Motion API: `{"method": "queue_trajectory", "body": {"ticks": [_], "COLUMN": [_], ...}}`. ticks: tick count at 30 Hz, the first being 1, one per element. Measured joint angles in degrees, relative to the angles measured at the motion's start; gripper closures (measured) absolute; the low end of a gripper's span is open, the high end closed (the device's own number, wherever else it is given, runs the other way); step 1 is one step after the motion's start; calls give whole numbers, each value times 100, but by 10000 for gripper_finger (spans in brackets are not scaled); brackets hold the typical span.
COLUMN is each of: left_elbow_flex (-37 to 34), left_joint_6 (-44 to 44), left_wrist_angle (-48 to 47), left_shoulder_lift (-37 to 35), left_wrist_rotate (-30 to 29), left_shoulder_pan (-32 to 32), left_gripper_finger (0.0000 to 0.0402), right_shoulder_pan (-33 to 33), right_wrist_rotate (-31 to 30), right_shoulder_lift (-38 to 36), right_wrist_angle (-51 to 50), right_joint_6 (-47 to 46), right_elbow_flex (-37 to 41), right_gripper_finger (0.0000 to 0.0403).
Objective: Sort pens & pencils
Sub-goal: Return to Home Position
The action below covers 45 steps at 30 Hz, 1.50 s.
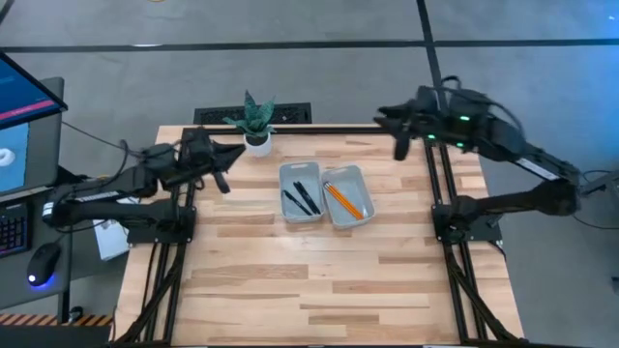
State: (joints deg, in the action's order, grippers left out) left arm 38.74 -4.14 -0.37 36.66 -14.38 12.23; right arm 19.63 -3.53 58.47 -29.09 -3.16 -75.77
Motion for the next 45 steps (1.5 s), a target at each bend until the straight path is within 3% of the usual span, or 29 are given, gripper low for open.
{"method": "queue_trajectory", "body": {"ticks": [6, 15, 27, 37, 45], "left_elbow_flex": [22, 6, -1300, -2237, -2493], "left_joint_6": [237, 347, 190, 78, -44], "left_wrist_angle": [-255, -1209, -399, -255, -294], "left_shoulder_lift": [-721, -1572, -2471, -3672, -3625], "left_wrist_rotate": [-372, -813, -1022, -1358, -1152], "left_shoulder_pan": [0, 0, 0, 0, 0], "left_gripper_finger": [372, 372, 372, 372, 372], "right_shoulder_pan": [-10, 1, -10, -10, -10], "right_wrist_rotate": [-203, -413, -406, -406, -403], "right_shoulder_lift": [-1090, -2596, -4146, -5036, -5759], "right_wrist_angle": [329, 1202, 3384, 3910, 3969], "right_joint_6": [377, 468, 313, 315, 251], "right_elbow_flex": [668, 2569, 4935, 5941, 6466], "right_gripper_finger": [247, 246, 248, 249, 248]}}
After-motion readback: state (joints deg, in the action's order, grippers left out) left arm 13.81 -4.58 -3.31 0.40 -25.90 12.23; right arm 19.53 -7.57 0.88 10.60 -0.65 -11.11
